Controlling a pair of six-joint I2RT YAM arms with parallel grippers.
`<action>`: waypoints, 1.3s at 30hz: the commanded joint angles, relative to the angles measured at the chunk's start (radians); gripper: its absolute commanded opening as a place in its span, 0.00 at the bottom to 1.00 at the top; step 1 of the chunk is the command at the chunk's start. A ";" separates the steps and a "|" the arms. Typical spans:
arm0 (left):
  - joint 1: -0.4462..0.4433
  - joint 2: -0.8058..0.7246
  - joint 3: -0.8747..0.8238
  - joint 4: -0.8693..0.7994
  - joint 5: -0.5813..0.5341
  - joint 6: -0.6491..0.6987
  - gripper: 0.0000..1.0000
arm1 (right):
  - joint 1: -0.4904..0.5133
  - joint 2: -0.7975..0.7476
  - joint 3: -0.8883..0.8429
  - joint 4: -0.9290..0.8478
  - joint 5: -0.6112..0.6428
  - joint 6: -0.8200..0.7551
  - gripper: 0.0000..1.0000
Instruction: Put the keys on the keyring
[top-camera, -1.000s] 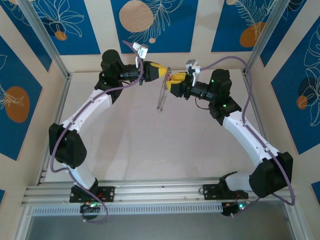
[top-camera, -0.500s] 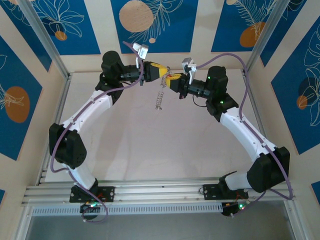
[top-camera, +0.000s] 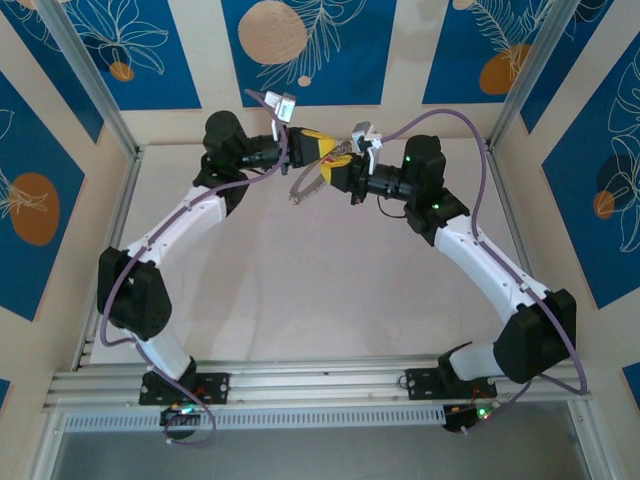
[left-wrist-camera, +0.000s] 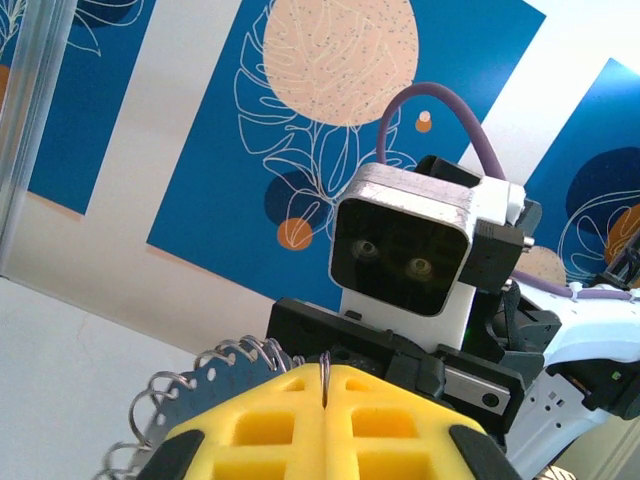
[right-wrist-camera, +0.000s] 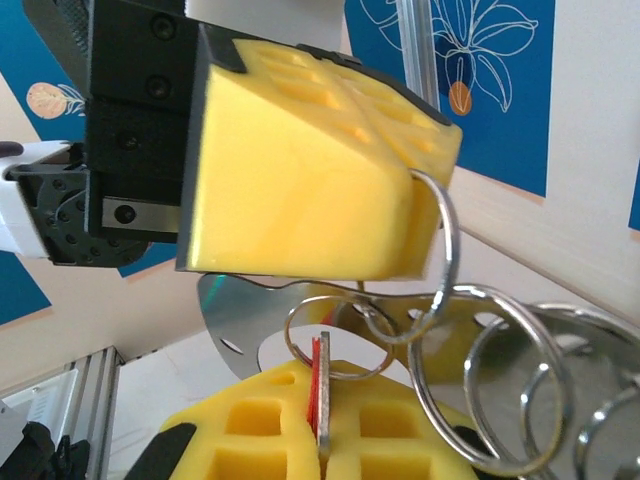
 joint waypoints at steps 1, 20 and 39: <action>-0.006 -0.048 -0.005 0.098 -0.063 -0.017 0.00 | 0.002 0.007 0.007 -0.030 -0.018 0.001 0.00; -0.008 -0.053 -0.045 0.142 -0.093 -0.050 0.00 | -0.055 -0.041 -0.014 -0.031 -0.010 0.033 0.00; -0.018 -0.056 -0.032 0.049 -0.063 0.015 0.00 | -0.083 -0.010 0.195 -0.348 -0.039 -0.139 0.00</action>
